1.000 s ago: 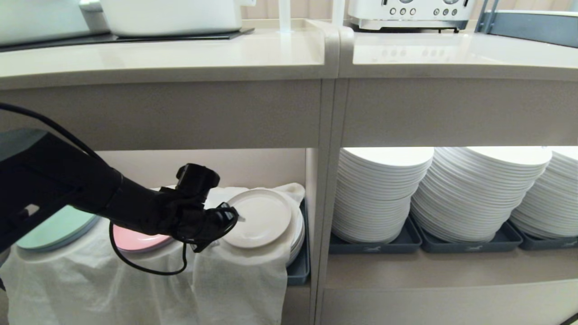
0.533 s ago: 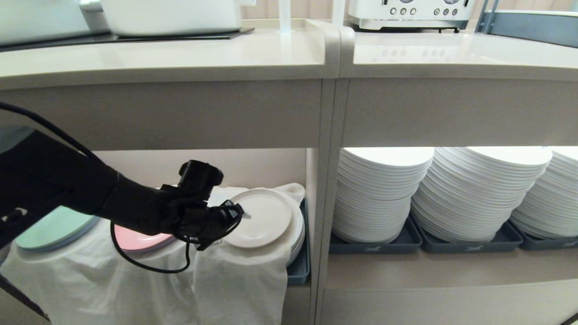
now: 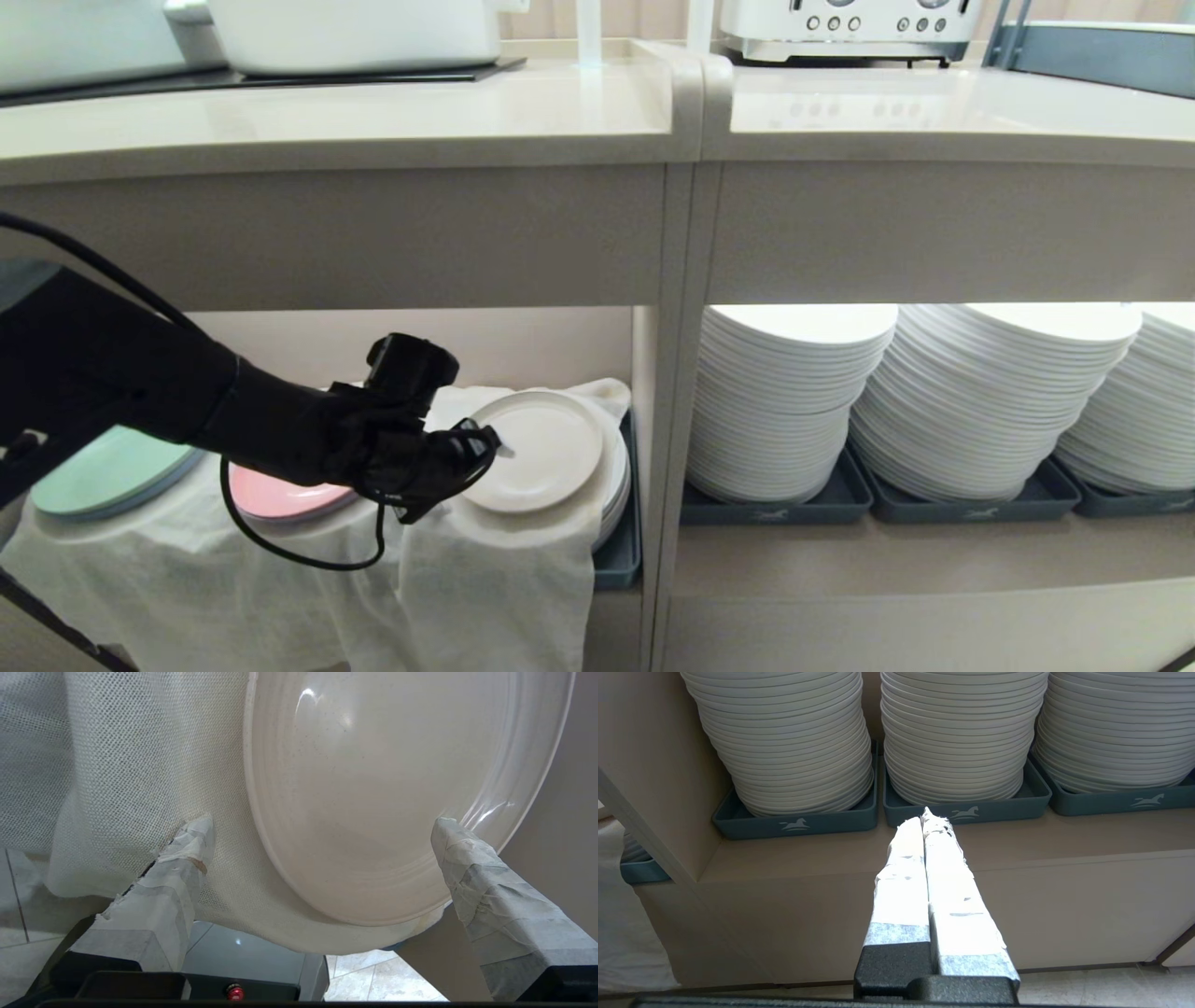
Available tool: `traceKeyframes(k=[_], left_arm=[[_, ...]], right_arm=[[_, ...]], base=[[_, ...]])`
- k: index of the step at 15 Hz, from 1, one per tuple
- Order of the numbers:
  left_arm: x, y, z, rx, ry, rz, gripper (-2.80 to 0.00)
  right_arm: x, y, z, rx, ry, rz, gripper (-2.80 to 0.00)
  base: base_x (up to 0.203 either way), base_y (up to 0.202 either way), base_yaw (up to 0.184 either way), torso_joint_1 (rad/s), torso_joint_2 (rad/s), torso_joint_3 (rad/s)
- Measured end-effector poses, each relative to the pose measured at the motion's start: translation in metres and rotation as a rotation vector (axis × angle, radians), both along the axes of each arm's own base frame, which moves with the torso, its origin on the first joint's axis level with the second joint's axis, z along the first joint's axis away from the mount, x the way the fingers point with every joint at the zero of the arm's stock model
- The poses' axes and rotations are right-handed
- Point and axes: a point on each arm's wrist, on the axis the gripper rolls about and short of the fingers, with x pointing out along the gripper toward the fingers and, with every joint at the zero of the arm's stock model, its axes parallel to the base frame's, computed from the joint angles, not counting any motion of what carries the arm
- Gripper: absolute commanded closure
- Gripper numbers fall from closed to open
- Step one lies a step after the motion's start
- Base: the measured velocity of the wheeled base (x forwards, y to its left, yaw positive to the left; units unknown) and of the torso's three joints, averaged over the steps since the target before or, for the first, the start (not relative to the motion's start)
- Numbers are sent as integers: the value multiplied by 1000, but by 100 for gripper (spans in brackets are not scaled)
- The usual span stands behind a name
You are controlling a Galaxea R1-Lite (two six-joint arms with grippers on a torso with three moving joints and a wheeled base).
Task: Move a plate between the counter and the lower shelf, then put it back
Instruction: Put the plate in the cupboard
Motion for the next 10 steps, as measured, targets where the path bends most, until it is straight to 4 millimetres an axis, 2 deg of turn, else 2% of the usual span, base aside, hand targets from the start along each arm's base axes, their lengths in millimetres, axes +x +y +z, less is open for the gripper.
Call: traceKeyframes(k=[10], left_arm=[[-4, 2, 8, 8, -22, -17, -280]], right_arm=[[0, 0, 0, 0, 0, 0, 0]], base=[[0, 0, 0, 0, 0, 0]])
